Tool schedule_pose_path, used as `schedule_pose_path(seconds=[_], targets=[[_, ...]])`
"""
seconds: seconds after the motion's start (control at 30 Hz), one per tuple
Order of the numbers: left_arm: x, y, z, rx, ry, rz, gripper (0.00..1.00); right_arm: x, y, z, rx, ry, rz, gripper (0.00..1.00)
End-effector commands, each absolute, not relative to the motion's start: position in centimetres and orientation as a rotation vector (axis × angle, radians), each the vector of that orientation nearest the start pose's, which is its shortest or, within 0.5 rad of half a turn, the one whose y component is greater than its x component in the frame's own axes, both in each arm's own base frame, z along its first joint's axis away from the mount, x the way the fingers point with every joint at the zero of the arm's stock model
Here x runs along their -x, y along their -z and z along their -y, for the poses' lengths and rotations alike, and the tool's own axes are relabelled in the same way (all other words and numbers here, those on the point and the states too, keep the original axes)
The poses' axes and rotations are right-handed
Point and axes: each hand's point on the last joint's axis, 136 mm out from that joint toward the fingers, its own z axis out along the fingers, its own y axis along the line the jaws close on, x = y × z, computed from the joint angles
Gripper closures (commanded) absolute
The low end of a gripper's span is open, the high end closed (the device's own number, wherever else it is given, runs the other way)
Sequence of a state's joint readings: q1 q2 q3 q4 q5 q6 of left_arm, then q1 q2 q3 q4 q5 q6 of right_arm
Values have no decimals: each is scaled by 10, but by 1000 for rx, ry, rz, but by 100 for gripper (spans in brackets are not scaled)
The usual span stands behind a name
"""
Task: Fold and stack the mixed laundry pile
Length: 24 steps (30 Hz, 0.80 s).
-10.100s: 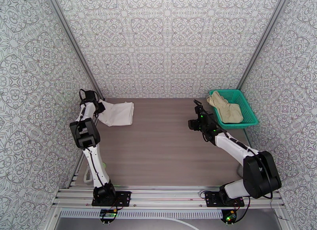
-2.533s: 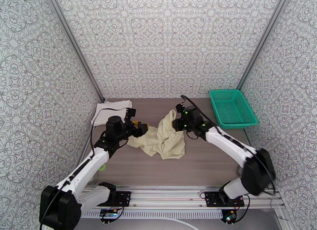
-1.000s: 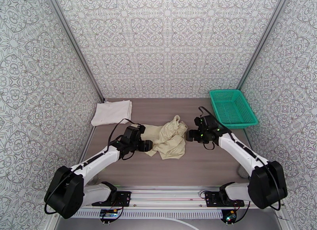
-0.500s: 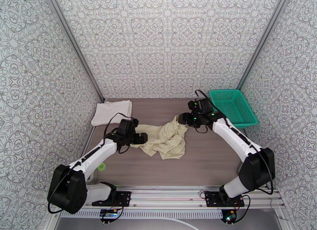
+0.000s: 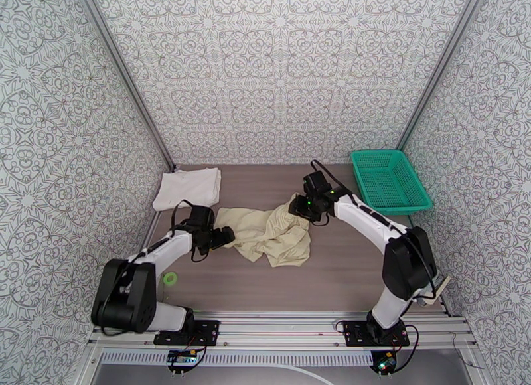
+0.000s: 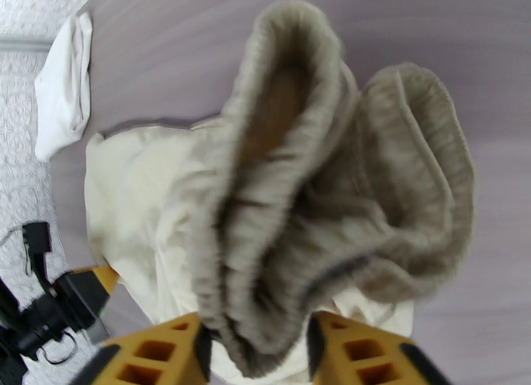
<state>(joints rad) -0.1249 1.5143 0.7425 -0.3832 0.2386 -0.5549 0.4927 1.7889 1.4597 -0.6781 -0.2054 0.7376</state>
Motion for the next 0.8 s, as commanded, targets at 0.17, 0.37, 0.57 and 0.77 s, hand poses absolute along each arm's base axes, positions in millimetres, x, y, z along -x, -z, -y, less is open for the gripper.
schedule_pose_path(seconds=[0.17,0.37,0.57,0.77], targets=[[-393,-82,100,444,694,-2443,96,-437,-196,-247,-116,-680,-2533,100],[-447,-192,77,344,664,-2128,100,-478,-306,-241,1,-875,-2232,100],[-453,-346,54,216,582,-1799,100,-486,-420,-230,133,-929,-1956,100],[-400,-463,59,51,510,-1592,100,-454,-490,-216,250,-922,-1767,100]])
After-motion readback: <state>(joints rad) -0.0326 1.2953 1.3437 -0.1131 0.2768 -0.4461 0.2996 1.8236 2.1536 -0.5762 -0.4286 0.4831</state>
